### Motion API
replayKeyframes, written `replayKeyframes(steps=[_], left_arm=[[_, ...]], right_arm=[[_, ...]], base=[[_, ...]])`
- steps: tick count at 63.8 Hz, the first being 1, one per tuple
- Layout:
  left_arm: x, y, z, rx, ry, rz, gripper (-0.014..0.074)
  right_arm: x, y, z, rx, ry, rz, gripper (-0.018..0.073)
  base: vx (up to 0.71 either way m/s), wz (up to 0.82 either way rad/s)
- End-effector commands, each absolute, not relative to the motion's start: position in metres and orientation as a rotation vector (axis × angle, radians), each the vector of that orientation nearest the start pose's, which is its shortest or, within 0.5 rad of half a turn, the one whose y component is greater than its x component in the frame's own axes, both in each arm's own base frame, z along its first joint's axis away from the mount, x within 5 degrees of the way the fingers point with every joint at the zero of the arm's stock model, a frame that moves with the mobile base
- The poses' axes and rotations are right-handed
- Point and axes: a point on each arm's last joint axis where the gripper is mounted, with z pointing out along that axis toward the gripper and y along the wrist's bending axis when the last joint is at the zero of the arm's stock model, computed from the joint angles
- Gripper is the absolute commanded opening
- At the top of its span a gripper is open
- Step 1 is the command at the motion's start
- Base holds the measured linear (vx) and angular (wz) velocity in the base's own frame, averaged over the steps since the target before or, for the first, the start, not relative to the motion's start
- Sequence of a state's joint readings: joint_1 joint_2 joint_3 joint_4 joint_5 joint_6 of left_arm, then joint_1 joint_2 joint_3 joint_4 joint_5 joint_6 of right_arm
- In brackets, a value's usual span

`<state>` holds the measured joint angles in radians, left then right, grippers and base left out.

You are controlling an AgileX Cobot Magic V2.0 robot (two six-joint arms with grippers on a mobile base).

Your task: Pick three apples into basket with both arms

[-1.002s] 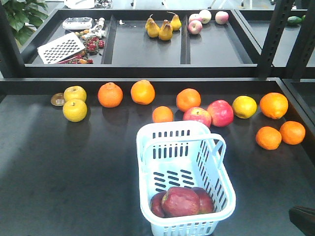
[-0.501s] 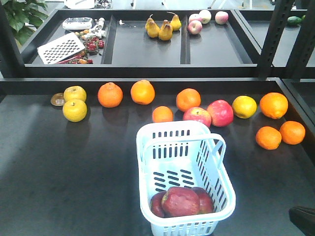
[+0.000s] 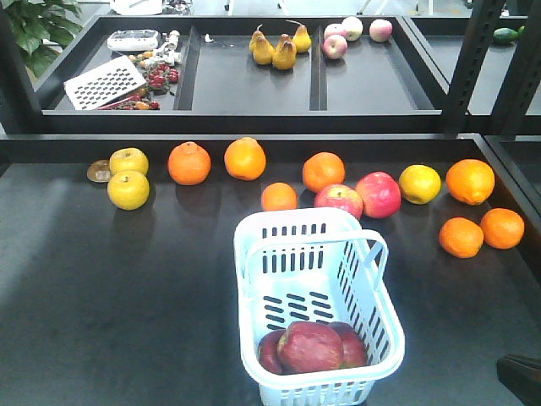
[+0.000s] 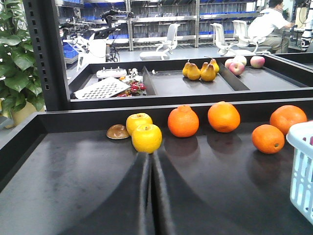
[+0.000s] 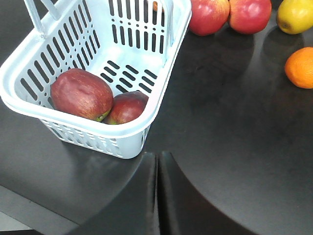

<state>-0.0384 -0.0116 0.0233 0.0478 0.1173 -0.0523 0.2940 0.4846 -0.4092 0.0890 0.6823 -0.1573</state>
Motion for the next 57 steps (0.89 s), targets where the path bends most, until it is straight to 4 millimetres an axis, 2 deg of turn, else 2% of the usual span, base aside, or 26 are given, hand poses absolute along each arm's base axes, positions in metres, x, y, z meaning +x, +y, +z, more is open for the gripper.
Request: replayKeyframes(steps=[1,57], left_arm=[[0.0555,-0.0019,0.2003,0.012,1.528,-0.046,-0.0006],[0.0555,-0.0019,0.2006,0.012,1.527,-0.045,-0.0006]], right_arm=[[0.0885,0.0313,0.2699,-0.434,2.122,0.173,-0.0007],[0.0883,0.0313,0.2687,-0.436,2.127,0.173,-0.0007]], base=[[0.0,0.0],[0.0,0.0]])
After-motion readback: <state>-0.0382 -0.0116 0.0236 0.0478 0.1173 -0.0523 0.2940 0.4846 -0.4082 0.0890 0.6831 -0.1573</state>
